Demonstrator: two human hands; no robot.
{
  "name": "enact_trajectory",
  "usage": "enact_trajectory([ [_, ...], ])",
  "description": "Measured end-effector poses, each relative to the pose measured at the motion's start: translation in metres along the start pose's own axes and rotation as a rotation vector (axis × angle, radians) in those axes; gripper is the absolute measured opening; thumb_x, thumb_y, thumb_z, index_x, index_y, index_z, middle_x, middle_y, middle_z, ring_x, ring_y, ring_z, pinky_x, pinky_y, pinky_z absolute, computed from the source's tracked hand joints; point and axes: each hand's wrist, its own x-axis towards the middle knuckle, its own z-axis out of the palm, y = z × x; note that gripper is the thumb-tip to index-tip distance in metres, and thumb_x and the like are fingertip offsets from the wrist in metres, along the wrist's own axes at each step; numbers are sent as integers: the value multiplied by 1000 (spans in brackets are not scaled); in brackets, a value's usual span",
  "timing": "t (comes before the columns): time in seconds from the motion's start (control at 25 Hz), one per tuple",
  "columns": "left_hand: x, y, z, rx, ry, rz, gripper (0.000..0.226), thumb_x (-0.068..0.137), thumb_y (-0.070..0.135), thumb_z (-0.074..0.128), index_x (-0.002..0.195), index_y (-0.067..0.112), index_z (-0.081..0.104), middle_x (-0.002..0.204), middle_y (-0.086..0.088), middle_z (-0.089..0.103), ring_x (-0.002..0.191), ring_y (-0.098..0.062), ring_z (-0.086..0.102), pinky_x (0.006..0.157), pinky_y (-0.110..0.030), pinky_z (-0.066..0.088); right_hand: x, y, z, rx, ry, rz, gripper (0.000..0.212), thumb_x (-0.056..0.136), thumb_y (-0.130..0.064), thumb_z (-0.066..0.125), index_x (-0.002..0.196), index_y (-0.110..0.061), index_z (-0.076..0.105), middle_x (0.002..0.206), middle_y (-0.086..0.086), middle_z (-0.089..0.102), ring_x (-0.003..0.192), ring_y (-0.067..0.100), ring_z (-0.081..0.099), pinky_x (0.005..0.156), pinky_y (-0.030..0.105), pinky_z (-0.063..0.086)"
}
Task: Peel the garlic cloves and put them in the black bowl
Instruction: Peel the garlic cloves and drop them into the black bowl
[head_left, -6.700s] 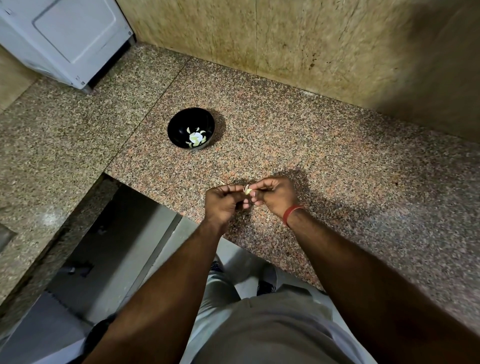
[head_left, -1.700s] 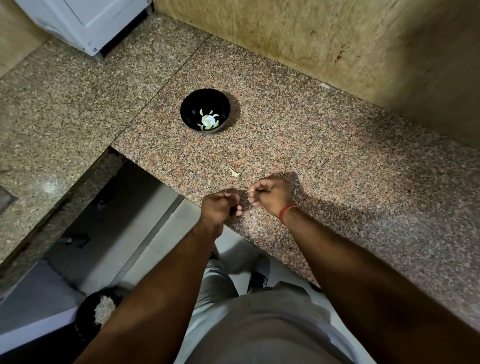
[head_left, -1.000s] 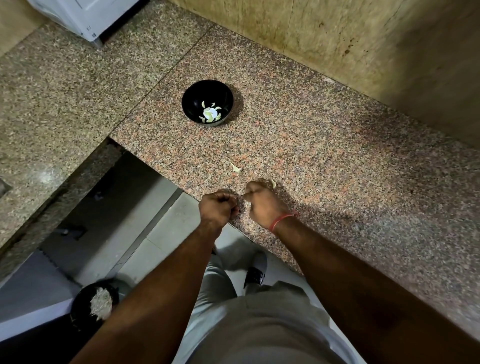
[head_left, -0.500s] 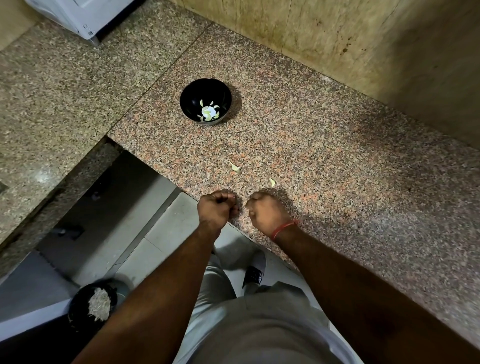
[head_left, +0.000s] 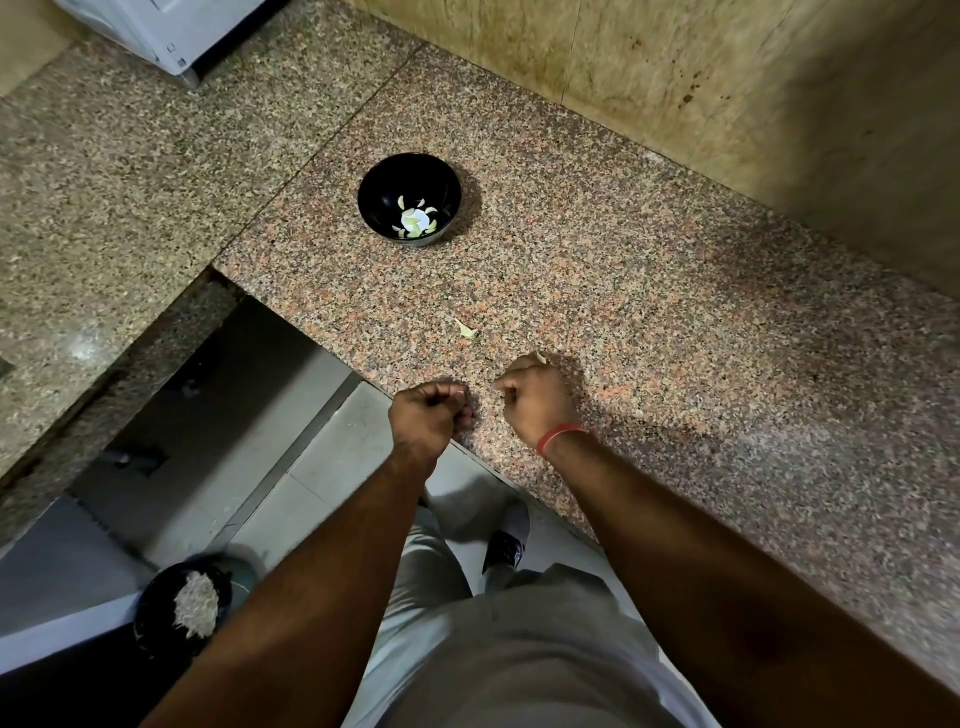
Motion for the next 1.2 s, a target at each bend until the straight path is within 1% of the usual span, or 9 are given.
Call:
enact_trajectory([
  [0.16, 1, -2, 1, 30, 32, 20, 9, 94, -7, 65, 96, -7, 74, 78, -17, 73, 57, -15, 68, 55, -25, 59, -7, -11, 13, -244, -107, -79, 27, 84, -9, 72, 111, -8, 75, 119, 4, 61, 101, 16, 60, 99, 30, 54],
  [0.32, 0, -5, 3, 22, 53, 21, 9, 93, -6, 66, 96, -6, 75, 79, -17, 73, 60, -19, 66, 58, -28, 61, -15, -9, 24, -282, -121, -72, 26, 83, 1, 65, 103, -12, 76, 102, 1, 65, 91, 15, 61, 89, 29, 57],
  [0.56, -11, -14, -10, -83, 64, 64, 10, 93, -13, 62, 98, -13, 71, 77, -17, 69, 55, -18, 65, 56, -29, 58, -22, -15, 36, -283, -109, -122, 21, 85, -8, 62, 96, -11, 80, 97, 9, 72, 90, 25, 67, 86, 36, 58],
  [0.68, -18, -28, -33, -140, 123, 58, 11, 92, -10, 64, 100, -16, 70, 86, -19, 71, 62, -18, 68, 62, -28, 60, -36, -25, 53, -71, -28, -92, 20, 83, -7, 68, 93, -16, 83, 94, 4, 78, 85, 20, 70, 86, 28, 57],
  [0.8, -24, -41, -70, -226, 194, 9, 12, 91, -9, 67, 100, -16, 70, 84, -18, 68, 66, -27, 67, 67, -31, 62, -44, -46, 76, 258, 17, 63, 19, 80, -3, 74, 87, -18, 84, 89, -2, 80, 80, 9, 73, 86, 23, 57],
  [0.88, -29, -50, -103, -276, 235, -16, 13, 91, -7, 68, 101, -15, 69, 84, -20, 68, 68, -29, 68, 70, -33, 63, -44, -65, 93, 556, -98, 272, 20, 80, -3, 79, 83, -23, 83, 85, -5, 79, 79, 9, 74, 88, 31, 61],
  [0.96, -37, -58, -134, -335, 252, -26, 15, 91, -6, 69, 103, -15, 69, 85, -23, 68, 71, -30, 69, 75, -36, 63, -47, -88, 108, 831, -222, 422, 20, 81, -1, 80, 83, -21, 82, 84, 2, 79, 82, 18, 76, 91, 39, 61],
  [1.08, -58, -74, -192, -455, 305, -26, 18, 91, -7, 69, 106, -17, 67, 87, -24, 68, 71, -29, 69, 73, -33, 62, -56, -142, 142, 1107, -325, 473, 17, 80, 11, 77, 91, -1, 76, 83, 15, 77, 80, 27, 74, 85, 35, 62],
  [1.2, -80, -96, -262, -551, 392, -39, 18, 91, -6, 69, 106, -16, 68, 87, -25, 68, 69, -27, 70, 71, -30, 62, -73, -202, 190, 1170, -459, 498, 16, 83, 17, 69, 95, 7, 72, 84, 17, 75, 80, 26, 74, 77, 30, 62],
])
